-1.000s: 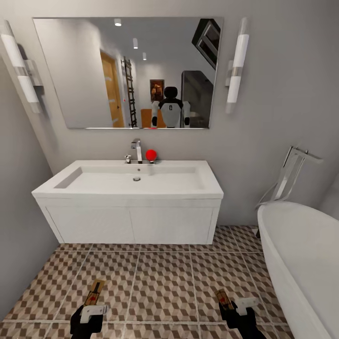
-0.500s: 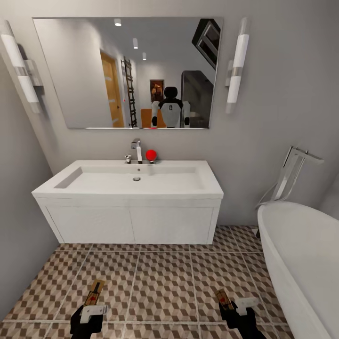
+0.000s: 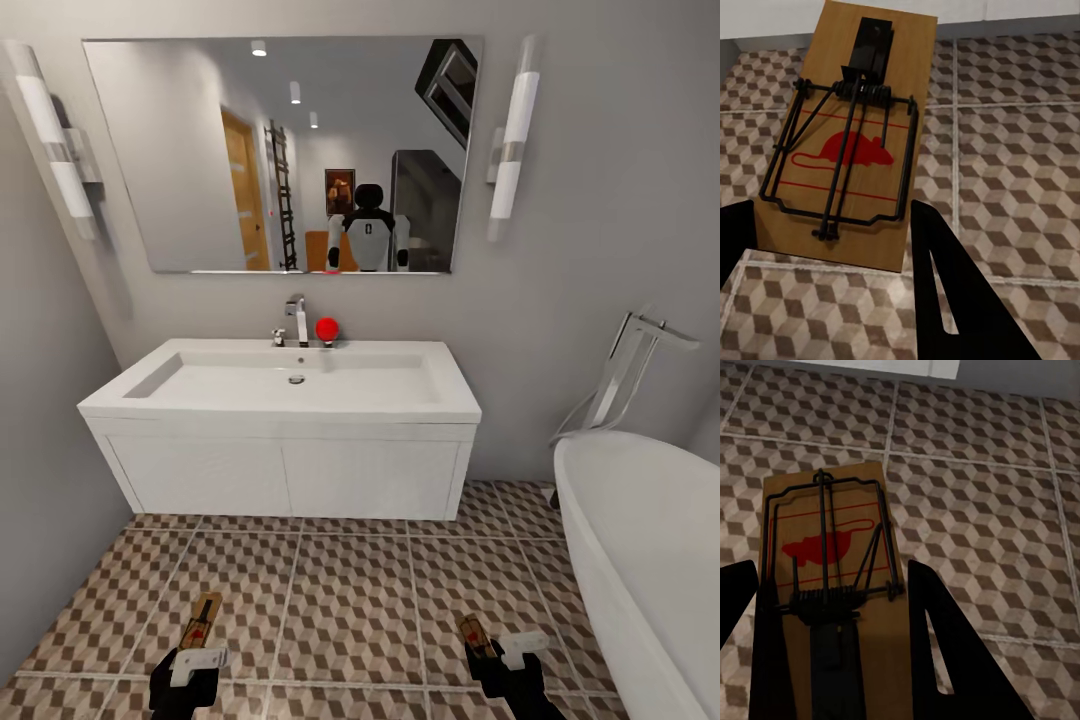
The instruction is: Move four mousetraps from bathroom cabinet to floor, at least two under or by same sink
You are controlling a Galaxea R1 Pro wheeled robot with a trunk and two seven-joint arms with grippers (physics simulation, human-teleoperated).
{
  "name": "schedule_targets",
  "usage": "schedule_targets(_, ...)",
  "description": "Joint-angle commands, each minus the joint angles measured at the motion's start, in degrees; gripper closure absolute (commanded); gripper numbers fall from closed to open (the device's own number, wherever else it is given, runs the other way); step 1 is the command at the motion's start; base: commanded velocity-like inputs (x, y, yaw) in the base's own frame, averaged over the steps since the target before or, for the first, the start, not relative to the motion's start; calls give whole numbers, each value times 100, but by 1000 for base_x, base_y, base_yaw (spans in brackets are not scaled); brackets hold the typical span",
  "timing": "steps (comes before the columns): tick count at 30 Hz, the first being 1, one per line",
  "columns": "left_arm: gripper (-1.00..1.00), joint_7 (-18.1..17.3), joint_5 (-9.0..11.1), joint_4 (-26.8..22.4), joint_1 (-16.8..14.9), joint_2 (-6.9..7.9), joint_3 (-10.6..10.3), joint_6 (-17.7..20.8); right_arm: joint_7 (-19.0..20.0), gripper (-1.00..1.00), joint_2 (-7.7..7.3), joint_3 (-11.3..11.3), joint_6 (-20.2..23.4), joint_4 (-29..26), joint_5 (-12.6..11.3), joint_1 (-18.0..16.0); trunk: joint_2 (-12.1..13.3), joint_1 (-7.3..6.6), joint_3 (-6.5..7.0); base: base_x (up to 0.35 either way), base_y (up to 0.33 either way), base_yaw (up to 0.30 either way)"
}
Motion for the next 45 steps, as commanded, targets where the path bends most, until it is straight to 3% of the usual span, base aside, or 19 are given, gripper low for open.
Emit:
schedule_targets(1,100,68,-29,15,-6,-5,-48,-20,1,100,-3,9,-17,4,21,-4,-3,0,-5,0,0,8)
schedule_targets(10,100,68,-29,15,-6,-12,-48,10,1,100,-3,9,-17,4,21,-3,-3,0,-5,0,0,2)
schedule_targets(12,100,65,-29,15,-6,-12,-48,133,1,100,-3,9,-17,4,21,-5,-3,0,-5,0,0,0)
schedule_targets(13,100,52,-29,15,-6,-12,-48,401,1,100,-3,9,-17,4,21,-5,-3,0,-5,0,0,0)
schedule_targets(16,100,45,-29,11,-5,-16,-48,529,1,100,-3,9,-17,4,21,-3,-3,0,-5,0,0,0)
schedule_targets(28,100,44,-36,-11,-1,-39,-48,575,1,100,4,15,-12,-11,31,-5,-3,0,-5,2,0,0)
schedule_targets(33,100,54,-39,-35,2,-146,-39,638,-53,100,6,48,73,-178,44,-5,-3,0,-5,3,0,0)
schedule_targets(36,100,53,-45,-235,3,-184,-27,1243,-233,100,92,58,386,-562,179,-6,-3,0,-5,0,0,0)
schedule_targets(38,100,51,-52,-867,5,-133,-23,2106,-394,100,246,60,857,-986,382,-6,-3,0,-5,0,0,0)
schedule_targets(40,100,59,-54,-1585,6,10,-20,2786,-457,100,341,61,1187,-1320,535,-9,-3,0,-5,0,0,0)
schedule_targets(45,100,151,-55,-3008,4,330,-9,3928,-495,100,538,63,1644,-1670,677,-42,-3,0,-5,0,0,0)
